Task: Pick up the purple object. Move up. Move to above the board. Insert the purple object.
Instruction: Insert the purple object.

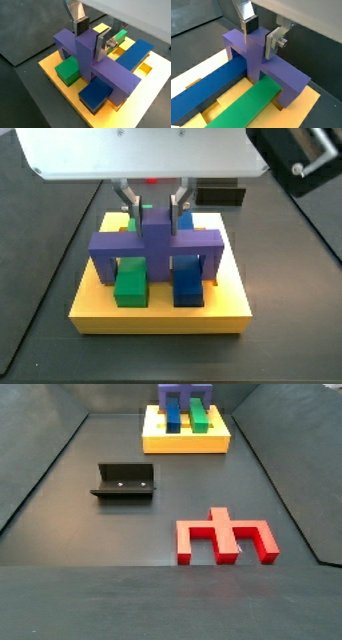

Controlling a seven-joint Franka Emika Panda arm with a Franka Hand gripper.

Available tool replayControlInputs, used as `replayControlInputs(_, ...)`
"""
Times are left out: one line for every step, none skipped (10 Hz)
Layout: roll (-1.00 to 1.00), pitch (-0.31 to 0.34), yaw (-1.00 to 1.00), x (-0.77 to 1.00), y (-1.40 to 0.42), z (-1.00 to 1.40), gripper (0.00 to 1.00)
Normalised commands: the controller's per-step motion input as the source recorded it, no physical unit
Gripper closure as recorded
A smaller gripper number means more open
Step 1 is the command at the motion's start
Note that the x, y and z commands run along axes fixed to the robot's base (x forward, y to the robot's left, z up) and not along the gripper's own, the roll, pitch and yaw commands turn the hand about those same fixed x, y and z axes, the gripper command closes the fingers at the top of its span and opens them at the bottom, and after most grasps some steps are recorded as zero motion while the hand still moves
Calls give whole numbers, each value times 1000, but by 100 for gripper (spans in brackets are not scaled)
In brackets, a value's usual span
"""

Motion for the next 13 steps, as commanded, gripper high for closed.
replayControlInputs(0,0,-9,163,0,-131,100)
replayControlInputs(0,0,-34,126,11,-126,100)
replayControlInputs(0,0,-51,94,0,-134,100)
replayControlInputs(-41,0,-120,126,0,-123,100)
replayControlInputs(-46,0,-157,69,0,-120,100)
replayControlInputs(-47,0,-160,37,0,-151,100)
replayControlInputs(-43,-4,-154,17,0,-200,100)
replayControlInputs(-61,0,-114,0,0,-131,100)
replayControlInputs(-84,-46,0,-189,-63,0,100)
replayControlInputs(-91,-36,0,-91,-109,0,100)
replayControlInputs(-87,-13,0,0,-9,-60,100)
replayControlInputs(-174,-41,0,29,3,-317,100)
replayControlInputs(-201,-99,0,0,134,-557,100)
